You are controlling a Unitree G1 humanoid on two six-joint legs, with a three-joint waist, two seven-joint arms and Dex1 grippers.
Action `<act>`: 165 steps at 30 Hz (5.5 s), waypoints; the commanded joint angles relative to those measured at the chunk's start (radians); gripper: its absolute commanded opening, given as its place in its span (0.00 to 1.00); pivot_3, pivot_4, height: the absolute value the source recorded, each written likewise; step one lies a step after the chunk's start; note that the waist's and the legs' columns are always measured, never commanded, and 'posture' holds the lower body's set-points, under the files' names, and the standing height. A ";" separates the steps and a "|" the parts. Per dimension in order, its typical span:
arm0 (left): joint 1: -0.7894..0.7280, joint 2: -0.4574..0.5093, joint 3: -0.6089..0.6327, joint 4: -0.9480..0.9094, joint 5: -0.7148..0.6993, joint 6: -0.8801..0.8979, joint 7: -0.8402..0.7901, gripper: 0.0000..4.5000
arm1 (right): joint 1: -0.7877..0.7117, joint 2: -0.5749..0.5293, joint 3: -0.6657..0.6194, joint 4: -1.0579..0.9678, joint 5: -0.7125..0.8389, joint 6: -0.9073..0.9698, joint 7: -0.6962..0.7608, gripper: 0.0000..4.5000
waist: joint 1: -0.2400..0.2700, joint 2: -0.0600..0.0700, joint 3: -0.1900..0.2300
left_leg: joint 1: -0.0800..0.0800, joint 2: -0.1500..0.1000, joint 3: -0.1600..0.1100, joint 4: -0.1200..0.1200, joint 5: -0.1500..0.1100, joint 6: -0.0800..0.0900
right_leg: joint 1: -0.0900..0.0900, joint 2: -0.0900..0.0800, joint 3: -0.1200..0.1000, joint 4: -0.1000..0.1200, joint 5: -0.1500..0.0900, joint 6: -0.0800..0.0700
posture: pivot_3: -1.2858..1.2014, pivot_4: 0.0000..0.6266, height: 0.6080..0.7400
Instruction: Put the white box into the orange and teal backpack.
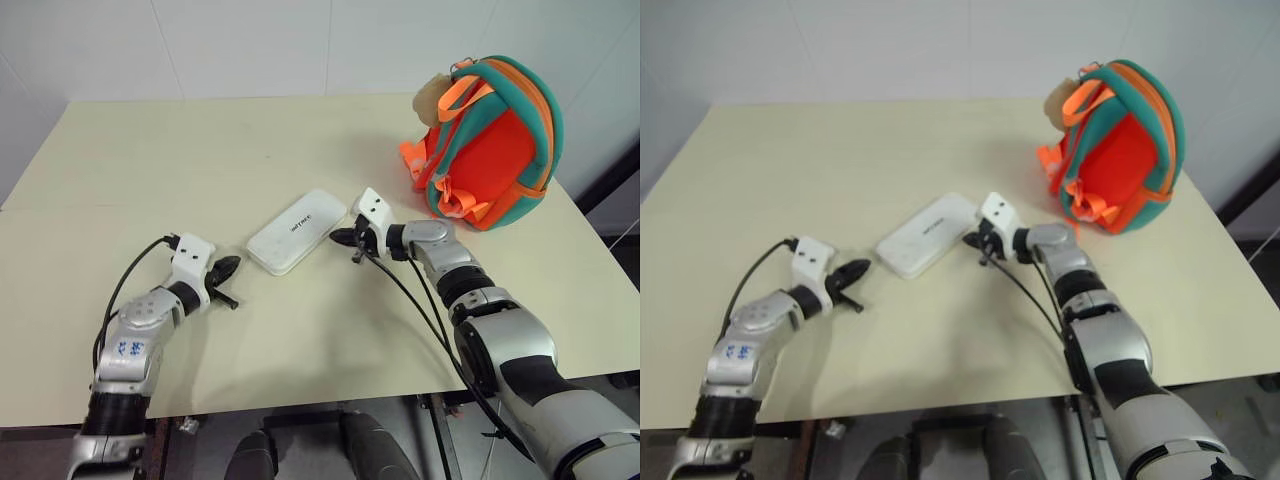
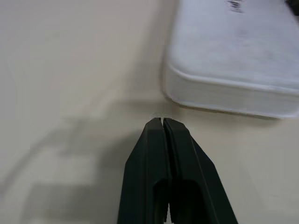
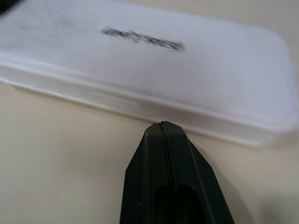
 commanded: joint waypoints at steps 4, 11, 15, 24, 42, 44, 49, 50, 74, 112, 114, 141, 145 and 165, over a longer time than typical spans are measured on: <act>-0.134 -0.005 -0.035 0.171 0.054 -0.151 -0.054 0.01 | 0.065 0.019 0.022 -0.203 0.031 0.108 0.046 0.00 | 0.003 0.000 0.000 | 0.000 0.000 0.000 -0.001 0.000 0.000 | 0.000 0.000 0.000 0.000 0.000 0.000 | 0.52 0.24 1.00; -0.300 -0.044 -0.071 0.395 0.105 -0.257 -0.065 0.01 | 0.136 0.016 0.042 -0.376 0.053 0.215 0.053 0.00 | 0.007 0.000 0.000 | -0.002 0.000 -0.003 0.000 0.000 0.000 | -0.001 -0.001 -0.003 0.001 0.000 0.000 | 0.52 0.24 1.00; -0.386 -0.056 -0.080 0.534 0.128 -0.309 -0.072 0.01 | 0.173 0.004 0.045 -0.452 0.062 0.261 0.049 0.00 | 0.005 0.000 0.000 | -0.002 0.000 -0.003 0.000 0.000 0.000 | -0.001 0.000 -0.003 0.001 0.000 0.000 | 0.52 0.24 1.00; -0.484 -0.089 -0.121 0.738 0.129 -0.363 -0.259 0.01 | 0.244 -0.011 0.056 -0.614 0.083 0.360 0.030 0.00 | 0.008 0.000 0.000 | -0.004 0.000 -0.004 0.000 0.000 0.000 | -0.002 0.000 -0.004 0.004 0.000 0.000 | 0.52 0.24 1.00; -0.495 -0.167 -0.125 0.761 0.120 -0.433 -0.479 0.01 | 0.409 -0.037 0.119 -1.011 0.157 0.672 0.014 0.00 | 0.042 0.000 0.000 | -0.004 0.000 -0.005 0.000 0.000 0.000 | -0.002 0.000 -0.005 0.000 0.000 -0.001 | 0.52 0.24 1.00; -0.495 -0.172 -0.123 0.762 0.116 -0.439 -0.501 0.01 | 0.415 -0.035 0.126 -1.035 0.167 0.695 0.012 0.00 | 0.043 0.000 0.000 | -0.004 0.000 -0.005 0.000 0.000 0.000 | -0.002 0.000 -0.005 0.000 -0.001 -0.001 | 0.52 0.24 1.00; -0.489 -0.188 -0.136 0.758 0.107 -0.440 -0.582 0.01 | 0.425 -0.019 0.149 -1.106 0.195 0.765 0.004 0.00 | 0.046 0.000 0.000 | -0.004 0.000 -0.005 0.000 0.000 0.000 | -0.002 0.000 -0.006 0.000 -0.001 -0.001 | 0.52 0.24 1.00; -0.487 -0.190 -0.141 0.761 0.109 -0.442 -0.597 0.01 | 0.426 -0.014 0.153 -1.120 0.201 0.779 0.001 0.00 | 0.046 0.000 0.000 | -0.004 0.000 -0.005 -0.001 0.000 0.000 | -0.002 0.000 -0.006 -0.001 -0.001 -0.001 | 0.52 0.24 1.00; -0.499 -0.125 -0.117 0.918 0.226 -0.585 -0.407 0.01 | 0.486 -0.106 0.137 -1.415 0.382 1.040 -0.058 0.00 | 0.080 -0.002 -0.001 | -0.005 -0.001 -0.007 0.000 0.000 0.000 | -0.002 -0.001 -0.008 -0.001 -0.001 -0.001 | 0.52 0.24 1.00; 0.145 -0.050 -0.012 -0.190 -0.067 0.021 -0.204 0.01 | 0.364 -0.265 0.071 -0.888 0.396 0.756 -0.022 0.00 | 0.057 -0.002 -0.001 | -0.005 0.001 -0.006 -0.006 0.000 0.000 | -0.003 -0.001 -0.008 -0.006 -0.003 -0.004 | 0.52 0.24 1.00; 0.144 -0.056 -0.017 -0.197 -0.068 0.025 -0.197 0.01 | 0.365 -0.257 0.091 -0.843 0.376 0.738 -0.015 0.00 | 0.057 -0.002 -0.001 | -0.005 0.001 -0.006 -0.006 0.000 0.000 | -0.003 -0.001 -0.008 -0.007 -0.003 -0.004 | 0.52 0.24 1.00; 0.188 -0.069 -0.017 -0.252 -0.096 0.075 -0.170 0.01 | 0.484 -0.219 0.117 -0.980 0.329 0.629 -0.014 0.00 | 0.057 -0.002 -0.001 | -0.002 0.001 -0.007 -0.004 0.000 -0.001 | 0.003 -0.001 -0.008 -0.010 -0.001 -0.003 | 0.52 0.24 1.00; 0.181 -0.066 -0.016 -0.245 -0.095 0.073 -0.172 0.01 | 0.487 -0.209 0.140 -0.891 0.296 0.603 -0.022 0.00 | 0.056 -0.002 -0.001 | -0.002 0.001 -0.007 -0.005 0.000 -0.001 | 0.003 -0.001 -0.008 -0.010 -0.001 -0.003 | 0.52 0.24 1.00; 0.244 -0.033 0.033 -0.307 -0.132 0.087 -0.179 0.01 | 0.381 -0.337 -0.007 -0.803 0.312 0.512 -0.002 0.00 | 0.058 -0.005 -0.003 | 0.012 0.001 -0.005 -0.009 0.000 0.000 | 0.017 -0.002 -0.006 -0.017 -0.009 -0.019 | 0.52 0.24 1.00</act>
